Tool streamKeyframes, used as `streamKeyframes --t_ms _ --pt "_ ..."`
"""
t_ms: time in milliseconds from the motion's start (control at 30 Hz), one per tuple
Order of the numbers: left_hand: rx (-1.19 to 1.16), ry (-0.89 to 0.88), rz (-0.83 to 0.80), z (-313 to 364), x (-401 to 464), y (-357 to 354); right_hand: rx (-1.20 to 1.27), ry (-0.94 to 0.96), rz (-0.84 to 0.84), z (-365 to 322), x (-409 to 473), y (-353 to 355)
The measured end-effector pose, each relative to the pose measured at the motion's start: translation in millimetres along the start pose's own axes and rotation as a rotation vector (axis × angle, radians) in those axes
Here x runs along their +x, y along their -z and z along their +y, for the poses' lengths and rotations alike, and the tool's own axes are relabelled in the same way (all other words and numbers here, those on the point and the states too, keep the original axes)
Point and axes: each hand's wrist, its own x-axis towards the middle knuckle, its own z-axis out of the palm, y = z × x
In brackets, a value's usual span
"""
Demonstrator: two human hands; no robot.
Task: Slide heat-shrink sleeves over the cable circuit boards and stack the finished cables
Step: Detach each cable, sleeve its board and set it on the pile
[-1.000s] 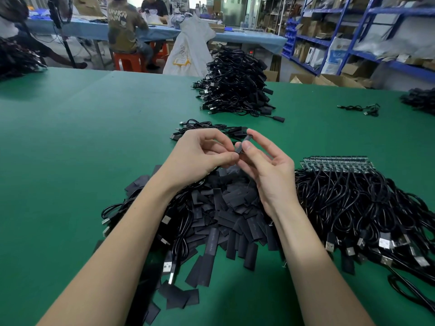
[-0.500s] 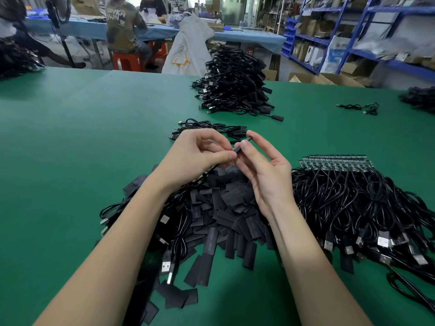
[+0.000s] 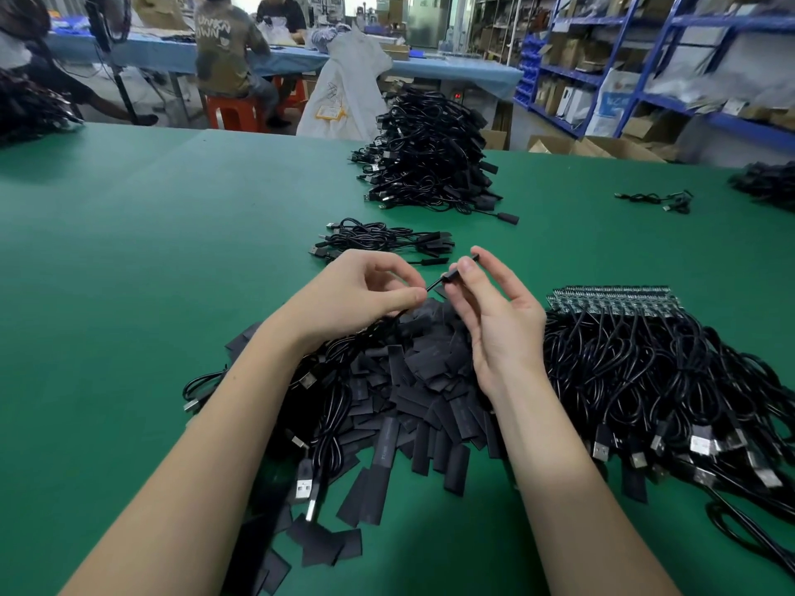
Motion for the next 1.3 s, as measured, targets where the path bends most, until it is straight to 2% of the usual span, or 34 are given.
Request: streamKeyframes --t_ms 367,800,1000,1100,1300 --pt "0.113 -0.028 0.043 -6 2 1 -0.01 -0.005 0.02 2 0 -2" --pt "0.078 -0.034 0.077 2 -1 1 -0.027 0.021 0.027 6 -2 -4" --pt "0.154 -0.048 0.174 12 3 3 -0.084 -0.055 0.044 -5 0 -1" --pt "0.275 -0.08 0.193 20 17 4 -0.135 -0.094 0.047 -7 -1 0" --pt "0.721 -0.111 0.065 28 94 26 -0.168 -0.126 0.035 -9 0 1"
